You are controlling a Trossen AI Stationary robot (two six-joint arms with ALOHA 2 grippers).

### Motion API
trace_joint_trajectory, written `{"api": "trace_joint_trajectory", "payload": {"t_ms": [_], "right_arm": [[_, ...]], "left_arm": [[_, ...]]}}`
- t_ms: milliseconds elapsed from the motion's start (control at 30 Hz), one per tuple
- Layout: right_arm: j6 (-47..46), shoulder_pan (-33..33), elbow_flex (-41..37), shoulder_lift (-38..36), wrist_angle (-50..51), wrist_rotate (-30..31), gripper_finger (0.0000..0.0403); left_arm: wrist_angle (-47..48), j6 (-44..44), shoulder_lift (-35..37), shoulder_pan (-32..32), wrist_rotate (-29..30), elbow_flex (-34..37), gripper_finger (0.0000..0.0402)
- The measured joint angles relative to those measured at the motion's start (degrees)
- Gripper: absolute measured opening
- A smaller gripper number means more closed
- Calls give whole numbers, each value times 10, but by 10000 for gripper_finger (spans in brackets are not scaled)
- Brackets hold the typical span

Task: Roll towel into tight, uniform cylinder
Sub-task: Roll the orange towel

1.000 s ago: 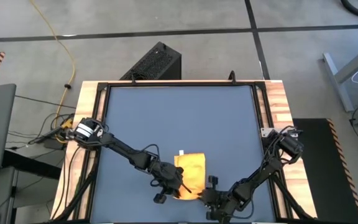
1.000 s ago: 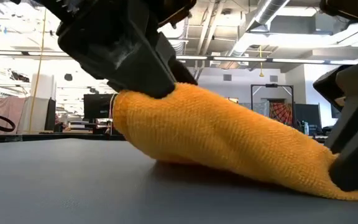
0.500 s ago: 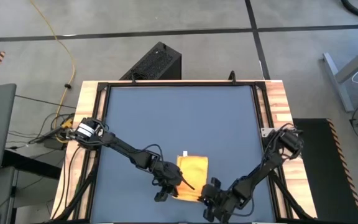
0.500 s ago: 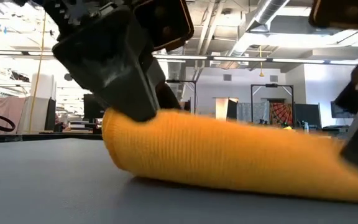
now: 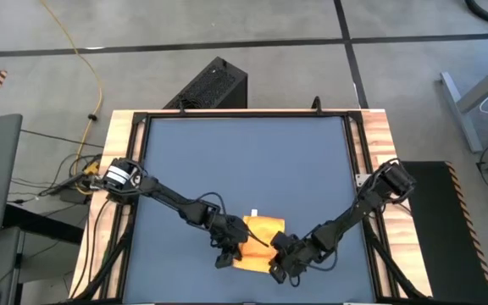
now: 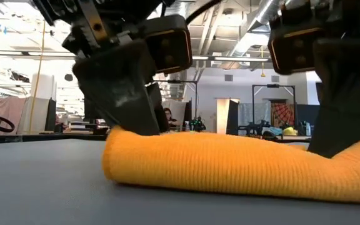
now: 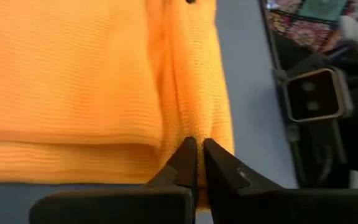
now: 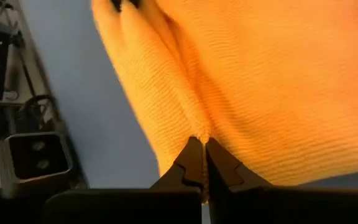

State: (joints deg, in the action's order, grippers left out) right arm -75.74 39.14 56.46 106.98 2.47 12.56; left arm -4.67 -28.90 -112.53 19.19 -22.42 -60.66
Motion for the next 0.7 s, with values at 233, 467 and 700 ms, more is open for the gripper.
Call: {"api": "trace_joint_trajectory", "payload": {"t_ms": [233,467,700], "right_arm": [[-24,-11,-15,-1,2,-8,18],[-36,-18,-32,-1,0,-9,18],[-39,-29,-33,-1,12,-2,18]], "left_arm": [[16,49,0,-37,4,1,40],[58,107,20,-62,-22,2,54],[111,206,54,-61,2,2,54]]}}
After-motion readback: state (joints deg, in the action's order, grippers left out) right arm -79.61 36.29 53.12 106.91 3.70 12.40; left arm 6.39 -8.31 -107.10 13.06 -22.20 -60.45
